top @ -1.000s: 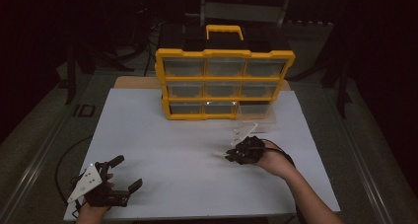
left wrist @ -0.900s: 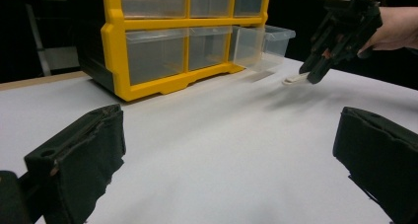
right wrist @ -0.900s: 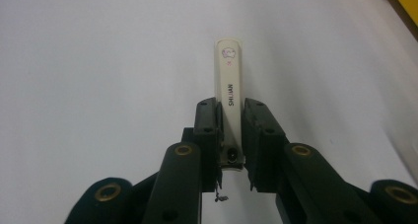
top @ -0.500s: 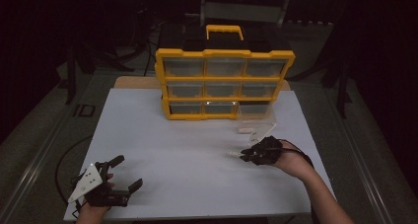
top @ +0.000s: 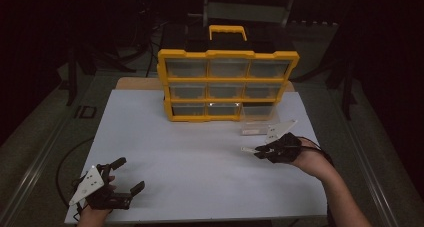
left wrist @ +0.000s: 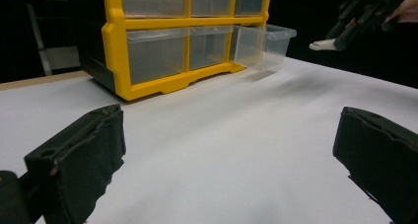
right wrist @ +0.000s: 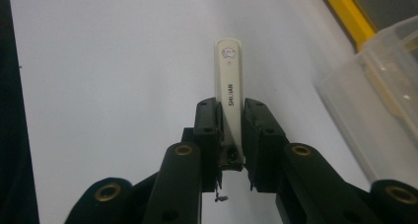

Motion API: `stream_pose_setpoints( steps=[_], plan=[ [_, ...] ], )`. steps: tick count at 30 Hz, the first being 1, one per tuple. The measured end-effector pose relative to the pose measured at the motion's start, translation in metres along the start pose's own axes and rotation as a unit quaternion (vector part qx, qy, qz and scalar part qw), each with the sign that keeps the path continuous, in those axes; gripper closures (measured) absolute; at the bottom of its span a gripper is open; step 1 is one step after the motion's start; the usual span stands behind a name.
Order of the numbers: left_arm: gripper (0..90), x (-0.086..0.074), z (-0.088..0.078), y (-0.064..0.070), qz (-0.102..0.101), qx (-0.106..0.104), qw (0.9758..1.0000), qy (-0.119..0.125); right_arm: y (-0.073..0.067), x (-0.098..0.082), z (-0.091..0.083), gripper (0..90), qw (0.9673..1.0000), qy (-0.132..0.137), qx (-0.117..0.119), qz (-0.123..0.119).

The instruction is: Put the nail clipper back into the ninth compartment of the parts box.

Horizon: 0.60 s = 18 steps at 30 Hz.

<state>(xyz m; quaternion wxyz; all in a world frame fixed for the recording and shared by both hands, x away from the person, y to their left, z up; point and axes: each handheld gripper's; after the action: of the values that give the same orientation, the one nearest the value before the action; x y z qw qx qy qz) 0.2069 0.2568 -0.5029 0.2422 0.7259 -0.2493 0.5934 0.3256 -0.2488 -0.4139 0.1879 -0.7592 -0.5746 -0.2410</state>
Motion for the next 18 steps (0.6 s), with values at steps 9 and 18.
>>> stream_pose_setpoints(
  steps=[9, 18],
  plan=[
    [0.1, 0.0, 0.0, 0.0, 0.0, 0.0, 1.0, 0.0, 0.004, 0.006, -0.02, 77.6, 0.9999, 0.012, -0.007, -0.004],
    [0.1, 0.0, 0.0, 0.0, 0.0, 0.001, 1.0, 0.0, 0.014, 0.015, -0.038, 77.6, 0.9996, 0.025, -0.016, -0.003]
  ],
)
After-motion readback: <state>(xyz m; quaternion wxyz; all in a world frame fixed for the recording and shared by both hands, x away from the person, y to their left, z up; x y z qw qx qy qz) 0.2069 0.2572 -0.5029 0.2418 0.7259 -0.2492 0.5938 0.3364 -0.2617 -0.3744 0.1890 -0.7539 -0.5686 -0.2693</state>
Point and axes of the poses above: each handheld gripper's, and its own axes: z roughly forward along the jaws, x roughly out of its top, y roughly to its right, and after that the axes turned 5 degrees about x, right-handed
